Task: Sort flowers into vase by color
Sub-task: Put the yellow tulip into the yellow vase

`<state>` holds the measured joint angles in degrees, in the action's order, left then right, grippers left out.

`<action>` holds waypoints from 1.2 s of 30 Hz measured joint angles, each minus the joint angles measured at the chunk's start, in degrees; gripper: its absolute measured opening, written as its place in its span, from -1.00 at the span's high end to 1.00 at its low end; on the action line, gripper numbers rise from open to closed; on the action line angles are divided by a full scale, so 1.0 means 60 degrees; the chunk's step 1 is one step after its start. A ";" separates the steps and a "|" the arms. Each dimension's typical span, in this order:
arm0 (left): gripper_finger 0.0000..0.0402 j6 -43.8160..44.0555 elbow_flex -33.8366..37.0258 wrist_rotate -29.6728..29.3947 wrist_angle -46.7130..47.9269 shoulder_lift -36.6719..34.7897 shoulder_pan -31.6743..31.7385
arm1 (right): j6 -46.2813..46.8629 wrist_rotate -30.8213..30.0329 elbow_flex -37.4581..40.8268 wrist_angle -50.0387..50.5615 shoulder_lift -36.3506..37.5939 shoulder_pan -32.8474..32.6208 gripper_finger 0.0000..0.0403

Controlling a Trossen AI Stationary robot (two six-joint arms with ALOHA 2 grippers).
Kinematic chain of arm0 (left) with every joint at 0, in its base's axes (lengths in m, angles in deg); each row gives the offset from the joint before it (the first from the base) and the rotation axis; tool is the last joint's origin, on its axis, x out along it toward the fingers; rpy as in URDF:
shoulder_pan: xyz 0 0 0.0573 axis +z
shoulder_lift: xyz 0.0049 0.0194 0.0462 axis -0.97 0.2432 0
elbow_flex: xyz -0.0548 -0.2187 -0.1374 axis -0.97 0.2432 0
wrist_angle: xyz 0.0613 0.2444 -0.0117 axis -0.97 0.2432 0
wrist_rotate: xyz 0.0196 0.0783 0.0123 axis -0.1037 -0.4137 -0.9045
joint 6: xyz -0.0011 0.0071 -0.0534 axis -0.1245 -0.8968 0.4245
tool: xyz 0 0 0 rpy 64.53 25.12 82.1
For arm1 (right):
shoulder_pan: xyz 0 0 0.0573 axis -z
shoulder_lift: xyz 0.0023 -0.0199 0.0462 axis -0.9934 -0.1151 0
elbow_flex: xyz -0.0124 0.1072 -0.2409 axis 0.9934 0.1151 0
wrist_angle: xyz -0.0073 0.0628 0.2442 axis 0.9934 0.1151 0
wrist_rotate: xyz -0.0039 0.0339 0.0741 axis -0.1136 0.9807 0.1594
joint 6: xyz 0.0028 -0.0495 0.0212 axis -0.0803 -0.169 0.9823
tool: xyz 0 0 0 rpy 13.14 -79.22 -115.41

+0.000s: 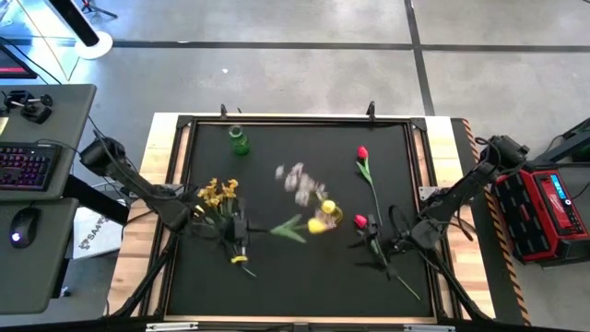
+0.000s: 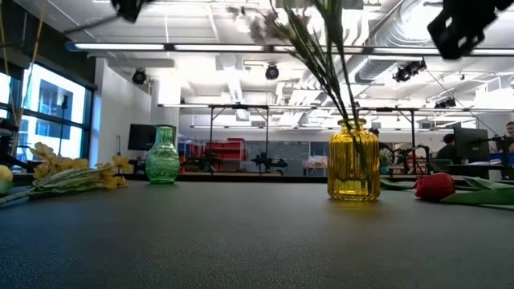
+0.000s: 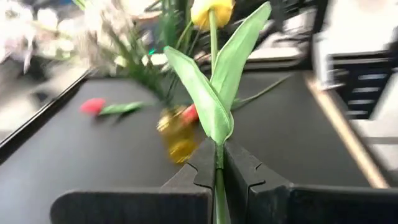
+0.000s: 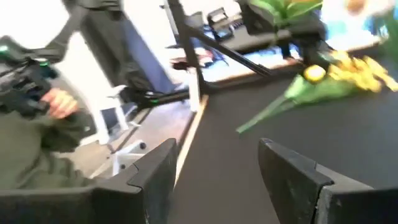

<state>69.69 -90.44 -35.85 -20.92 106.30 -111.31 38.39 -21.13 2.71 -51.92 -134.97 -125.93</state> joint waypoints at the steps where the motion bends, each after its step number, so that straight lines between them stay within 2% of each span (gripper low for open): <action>1: 1.00 -0.0317 0.0000 0.0218 -0.0415 0.0039 -0.0021 | -0.0174 0.0021 -0.0098 0.0043 -0.0002 0.0000 -0.05; 5: 1.00 -0.1106 0.0000 0.0435 -0.1488 0.0077 -0.0052 | -0.0858 0.0021 -0.0630 0.0372 -0.0112 0.0040 -0.05; 15: 1.00 -0.1876 0.0000 0.0435 -0.2677 0.0086 0.0534 | -0.2528 0.0005 -0.2247 0.1304 -0.1055 0.0510 -0.05; 19: 1.00 -0.2815 0.0000 0.0352 -0.2940 0.0001 0.0718 | -0.2795 -0.0207 -0.3017 0.2637 -0.1368 0.0833 -0.05; 22: 1.00 -0.3270 0.0000 0.0152 -0.2971 -0.0217 0.0925 | -0.2197 -0.0718 -0.3606 0.4158 -0.1546 0.1214 -0.05; 24: 1.00 -0.3411 0.0000 0.0136 -0.2954 -0.0382 0.1056 | -0.1586 -0.0649 -0.4028 0.5511 -0.1598 0.1429 -0.05; 29: 1.00 -0.3489 0.0000 0.0191 -0.2390 -0.0957 0.1224 | -0.0151 0.0663 -0.5328 0.8839 -0.1612 0.1657 -0.05; 33: 1.00 -0.3334 0.0000 0.0313 -0.1854 -0.1468 0.1184 | 0.0874 0.1888 -0.6182 1.0727 -0.1612 0.1657 -0.05; 36: 1.00 -0.3320 0.0000 0.0311 -0.1693 -0.1862 0.0970 | 0.1727 0.2080 -0.6518 1.1878 -0.1612 0.1654 -0.05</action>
<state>49.77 -90.44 -33.99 -31.08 95.13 -105.49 48.76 -8.65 -36.40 19.35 -144.64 -116.01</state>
